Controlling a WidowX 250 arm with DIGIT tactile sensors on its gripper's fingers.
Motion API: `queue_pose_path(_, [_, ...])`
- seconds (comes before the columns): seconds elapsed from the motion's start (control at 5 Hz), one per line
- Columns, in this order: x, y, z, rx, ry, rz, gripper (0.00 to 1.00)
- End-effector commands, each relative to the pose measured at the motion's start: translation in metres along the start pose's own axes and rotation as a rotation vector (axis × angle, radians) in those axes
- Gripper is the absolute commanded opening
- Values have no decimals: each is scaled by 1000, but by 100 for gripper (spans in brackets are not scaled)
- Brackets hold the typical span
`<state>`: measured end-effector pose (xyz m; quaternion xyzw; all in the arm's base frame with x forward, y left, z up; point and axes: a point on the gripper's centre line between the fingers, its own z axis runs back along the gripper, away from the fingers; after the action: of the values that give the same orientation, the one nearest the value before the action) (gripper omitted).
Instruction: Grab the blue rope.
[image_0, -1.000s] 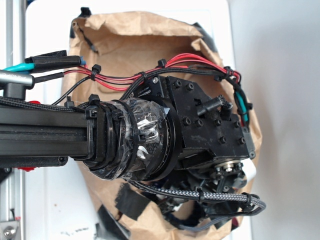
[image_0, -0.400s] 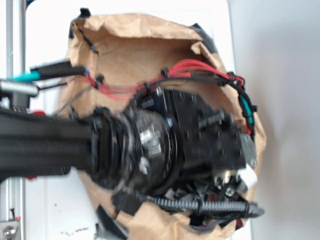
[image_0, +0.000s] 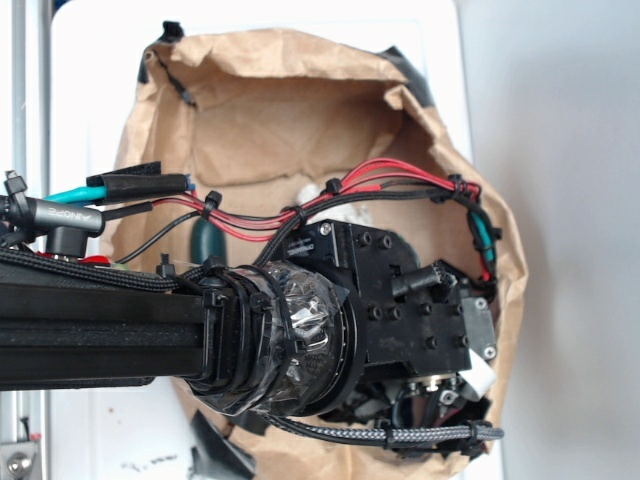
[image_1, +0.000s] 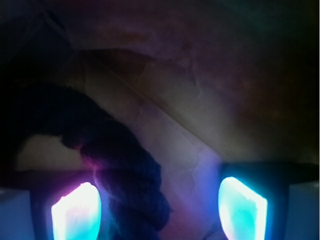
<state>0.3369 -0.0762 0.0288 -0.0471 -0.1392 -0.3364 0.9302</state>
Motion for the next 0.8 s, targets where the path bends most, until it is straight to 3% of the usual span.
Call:
queue_pose_path(0.0, [-4,-18,-4,-34,21,-69,54])
queue_pose_path(0.2, [-2,-13,-3,-15,6,-39,0])
queue_pose_path(0.6, [-4,-5,5,2,-33,-24,0])
